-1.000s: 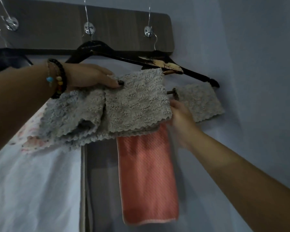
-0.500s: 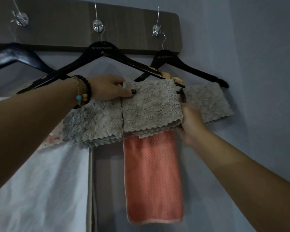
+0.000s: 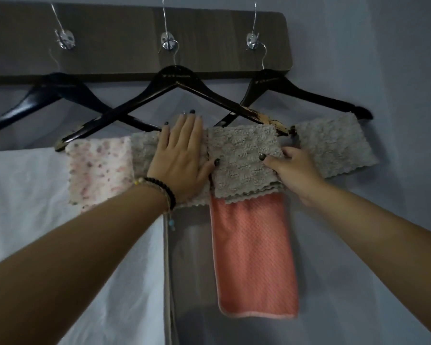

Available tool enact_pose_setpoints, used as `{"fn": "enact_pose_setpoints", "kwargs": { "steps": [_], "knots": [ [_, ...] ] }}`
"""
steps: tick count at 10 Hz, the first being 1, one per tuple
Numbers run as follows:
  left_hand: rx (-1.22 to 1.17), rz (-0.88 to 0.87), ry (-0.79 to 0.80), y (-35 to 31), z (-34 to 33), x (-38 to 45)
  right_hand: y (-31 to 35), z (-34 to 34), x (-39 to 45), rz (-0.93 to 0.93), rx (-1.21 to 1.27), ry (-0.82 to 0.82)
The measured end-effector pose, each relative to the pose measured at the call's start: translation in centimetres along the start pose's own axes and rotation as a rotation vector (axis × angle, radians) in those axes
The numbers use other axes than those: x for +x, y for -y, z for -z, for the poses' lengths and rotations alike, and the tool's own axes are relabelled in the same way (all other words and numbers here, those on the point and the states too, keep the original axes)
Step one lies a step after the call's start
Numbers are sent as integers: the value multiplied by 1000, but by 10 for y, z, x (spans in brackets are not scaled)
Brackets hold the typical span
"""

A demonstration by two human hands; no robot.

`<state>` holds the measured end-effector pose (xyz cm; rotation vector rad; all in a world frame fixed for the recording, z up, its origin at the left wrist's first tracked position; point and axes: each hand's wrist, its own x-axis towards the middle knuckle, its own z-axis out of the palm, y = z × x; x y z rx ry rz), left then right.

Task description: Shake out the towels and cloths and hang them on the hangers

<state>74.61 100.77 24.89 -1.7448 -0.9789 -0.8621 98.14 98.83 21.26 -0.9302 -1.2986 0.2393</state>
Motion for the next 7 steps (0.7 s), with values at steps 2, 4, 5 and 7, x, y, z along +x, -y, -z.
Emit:
{"fn": "enact_pose_setpoints", "kwargs": {
  "steps": [2,4,5,7],
  "knots": [
    [-30,56,34,2,-27,-43,-15,-10,-4,155,-269,-122],
    [-49,55,81,-9,-23,-64,-17,-10,-24,485,-558,-160],
    [-55,60,114,-16,-5,-70,-6,-6,-37,581,-666,-13],
    [-133,138,166,-32,51,-89,20,11,-62,638,-841,215]
  ]
}}
